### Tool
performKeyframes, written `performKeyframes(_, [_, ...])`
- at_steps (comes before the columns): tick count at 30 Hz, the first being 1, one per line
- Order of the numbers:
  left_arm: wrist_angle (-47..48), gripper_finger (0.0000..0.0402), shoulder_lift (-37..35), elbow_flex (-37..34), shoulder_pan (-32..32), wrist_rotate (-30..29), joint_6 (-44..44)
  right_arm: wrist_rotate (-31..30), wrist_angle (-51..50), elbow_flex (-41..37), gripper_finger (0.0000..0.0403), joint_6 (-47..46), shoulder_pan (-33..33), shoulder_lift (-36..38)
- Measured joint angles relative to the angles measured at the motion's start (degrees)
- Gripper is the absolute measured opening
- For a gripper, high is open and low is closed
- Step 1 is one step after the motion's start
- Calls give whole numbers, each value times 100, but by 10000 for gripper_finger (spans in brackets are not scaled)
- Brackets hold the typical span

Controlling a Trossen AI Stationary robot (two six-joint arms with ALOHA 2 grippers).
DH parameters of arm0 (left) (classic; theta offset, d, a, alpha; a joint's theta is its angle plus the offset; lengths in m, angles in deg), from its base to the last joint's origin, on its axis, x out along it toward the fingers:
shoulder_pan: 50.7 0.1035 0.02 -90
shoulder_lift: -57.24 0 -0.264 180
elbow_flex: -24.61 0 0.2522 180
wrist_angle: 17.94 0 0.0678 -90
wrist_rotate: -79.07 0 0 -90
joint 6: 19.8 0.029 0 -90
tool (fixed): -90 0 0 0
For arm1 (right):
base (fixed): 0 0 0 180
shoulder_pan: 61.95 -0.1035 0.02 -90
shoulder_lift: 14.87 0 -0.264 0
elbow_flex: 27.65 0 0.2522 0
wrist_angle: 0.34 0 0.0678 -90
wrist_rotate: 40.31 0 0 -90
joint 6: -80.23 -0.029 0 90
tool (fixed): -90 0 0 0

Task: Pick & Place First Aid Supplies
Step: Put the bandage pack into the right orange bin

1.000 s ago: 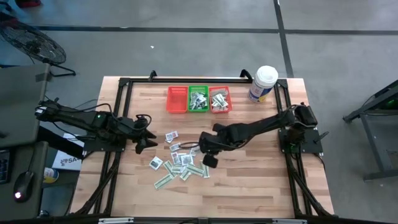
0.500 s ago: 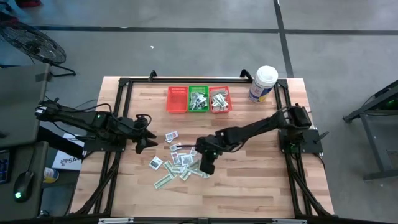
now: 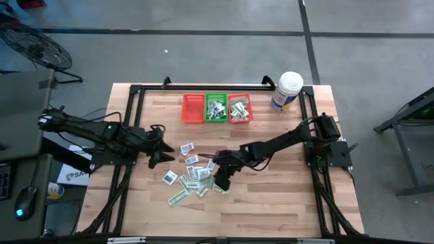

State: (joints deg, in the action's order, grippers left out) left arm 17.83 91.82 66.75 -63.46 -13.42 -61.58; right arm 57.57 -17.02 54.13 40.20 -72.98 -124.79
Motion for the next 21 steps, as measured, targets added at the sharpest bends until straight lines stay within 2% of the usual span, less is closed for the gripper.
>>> performKeyframes(9, [-152, 240, 535, 0, -1, 293, 164, -192, 120, 4, 0, 67, 0, 6])
performKeyframes(17, [-157, 240, 735, 0, -1, 303, 162, -209, -2, 4, 0, 103, 2, 6])
performKeyframes(21, [-138, 240, 733, 0, -1, 303, 153, -194, -578, 7, 0, 103, 2, 8])
